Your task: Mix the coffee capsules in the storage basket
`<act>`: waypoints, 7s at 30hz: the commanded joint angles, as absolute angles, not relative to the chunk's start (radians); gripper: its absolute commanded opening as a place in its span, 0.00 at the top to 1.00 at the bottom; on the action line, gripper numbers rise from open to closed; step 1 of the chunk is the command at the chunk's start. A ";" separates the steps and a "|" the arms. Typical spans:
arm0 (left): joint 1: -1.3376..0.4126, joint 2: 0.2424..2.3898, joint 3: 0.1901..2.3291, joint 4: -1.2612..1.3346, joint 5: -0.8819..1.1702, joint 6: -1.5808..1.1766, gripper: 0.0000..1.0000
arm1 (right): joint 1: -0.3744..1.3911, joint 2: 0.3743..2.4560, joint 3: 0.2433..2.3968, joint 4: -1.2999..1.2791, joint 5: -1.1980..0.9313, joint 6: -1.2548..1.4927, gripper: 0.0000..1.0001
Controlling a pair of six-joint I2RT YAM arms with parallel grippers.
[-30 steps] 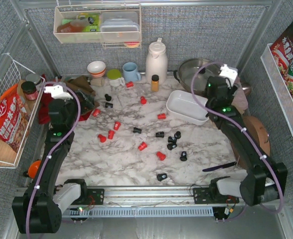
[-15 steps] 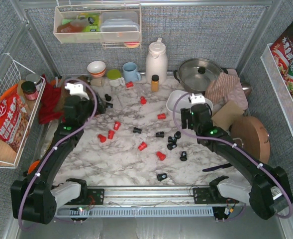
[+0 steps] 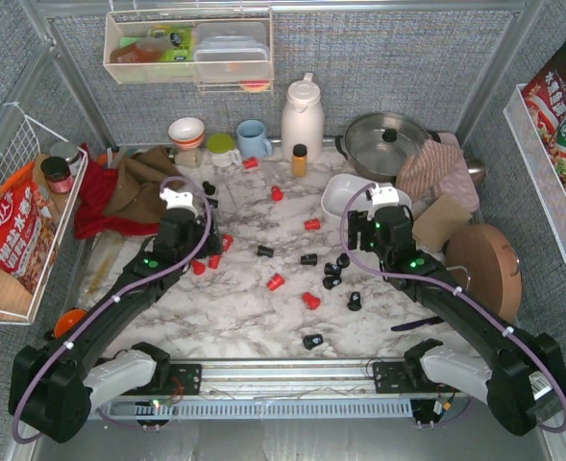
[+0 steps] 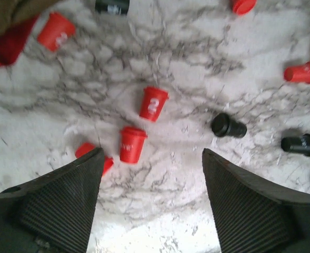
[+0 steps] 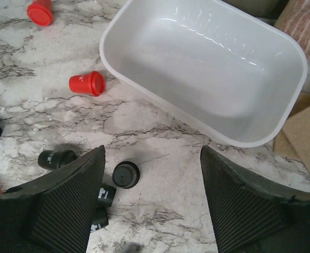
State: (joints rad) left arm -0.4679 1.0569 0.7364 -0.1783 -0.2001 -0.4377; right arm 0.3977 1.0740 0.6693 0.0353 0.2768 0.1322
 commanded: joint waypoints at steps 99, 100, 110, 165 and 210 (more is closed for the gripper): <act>-0.548 1.284 0.493 0.221 -0.258 -0.471 0.64 | 0.400 1.074 0.660 0.064 0.109 0.232 0.24; -0.552 1.267 0.484 0.239 -0.242 -0.463 0.64 | 0.400 1.073 0.662 0.062 0.106 0.233 0.24; -0.672 1.162 0.438 0.532 -0.084 -0.285 0.64 | 0.400 1.049 0.687 0.036 0.036 0.262 0.24; -1.052 1.729 0.586 1.430 0.179 0.051 0.62 | 0.433 0.954 0.735 -0.143 -0.333 0.380 0.56; -1.051 1.442 0.576 0.576 -0.689 -0.152 0.01 | 0.237 1.461 0.878 0.161 0.514 0.231 0.58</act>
State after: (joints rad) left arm -1.0538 1.4494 0.5735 0.6231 -0.6563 -0.1318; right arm 0.2840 1.3960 0.8478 0.1005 0.5396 0.2043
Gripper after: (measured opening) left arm 0.994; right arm 0.434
